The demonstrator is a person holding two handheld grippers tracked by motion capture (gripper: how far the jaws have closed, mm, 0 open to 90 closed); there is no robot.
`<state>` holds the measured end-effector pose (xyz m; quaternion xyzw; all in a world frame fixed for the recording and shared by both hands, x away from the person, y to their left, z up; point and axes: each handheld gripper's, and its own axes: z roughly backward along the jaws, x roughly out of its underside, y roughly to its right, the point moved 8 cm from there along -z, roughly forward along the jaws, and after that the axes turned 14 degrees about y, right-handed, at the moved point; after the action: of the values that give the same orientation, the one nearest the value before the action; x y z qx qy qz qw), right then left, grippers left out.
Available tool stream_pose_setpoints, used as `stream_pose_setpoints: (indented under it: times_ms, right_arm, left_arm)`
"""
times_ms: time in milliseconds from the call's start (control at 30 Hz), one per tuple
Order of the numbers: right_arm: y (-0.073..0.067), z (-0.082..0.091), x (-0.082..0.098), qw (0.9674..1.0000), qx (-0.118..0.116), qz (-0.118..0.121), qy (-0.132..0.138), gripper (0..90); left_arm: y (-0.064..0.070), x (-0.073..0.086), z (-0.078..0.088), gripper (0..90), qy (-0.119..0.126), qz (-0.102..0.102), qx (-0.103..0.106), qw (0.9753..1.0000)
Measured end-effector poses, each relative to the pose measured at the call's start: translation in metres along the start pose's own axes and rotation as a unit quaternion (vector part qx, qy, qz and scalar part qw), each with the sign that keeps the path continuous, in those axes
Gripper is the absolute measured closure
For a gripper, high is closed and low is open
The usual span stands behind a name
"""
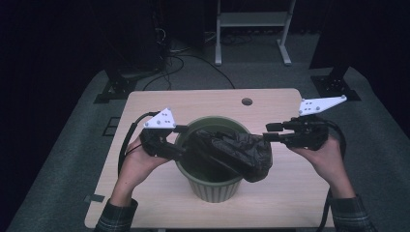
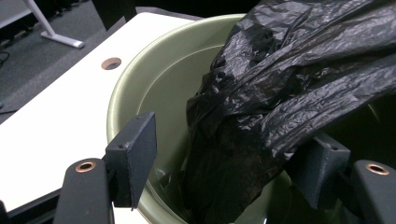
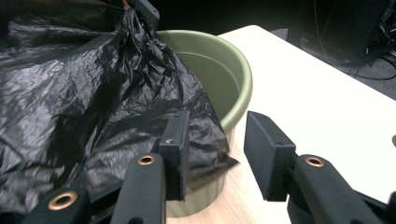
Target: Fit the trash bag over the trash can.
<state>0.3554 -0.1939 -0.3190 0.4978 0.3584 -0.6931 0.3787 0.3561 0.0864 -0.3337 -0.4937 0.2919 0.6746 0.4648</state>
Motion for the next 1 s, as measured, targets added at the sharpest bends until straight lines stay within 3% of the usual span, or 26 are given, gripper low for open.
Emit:
stream_pose_setpoints:
  times_ms: [300, 500, 667, 933, 1000]
  right_arm:
    - [-0.006, 0.022, 0.012, 1.0000, 0.003, -0.005, 0.006, 57.5]
    - [-0.005, 0.026, 0.025, 0.9999, 0.005, -0.013, 0.004, 55.8]
    - [-0.004, 0.020, 0.037, 0.9994, -0.004, -0.033, 0.003, 51.6]
    - [-0.008, 0.007, 0.030, 0.9995, -0.018, -0.025, 0.010, 70.7]
    - [-0.011, 0.001, 0.027, 0.9995, -0.024, -0.020, 0.007, 81.0]
  left_arm:
    - [-0.017, 0.005, -0.016, 32.4, -0.003, 0.026, -0.013, 0.9996]
    - [-0.019, 0.005, -0.021, 33.2, -0.005, 0.030, -0.014, 0.9994]
    - [-0.018, 0.006, -0.023, 33.2, -0.006, 0.029, -0.013, 0.9995]
    - [-0.010, 0.005, -0.026, 33.2, -0.009, 0.020, -0.002, 0.9998]
    - [-0.008, 0.004, -0.026, 33.2, -0.009, 0.016, 0.002, 0.9998]
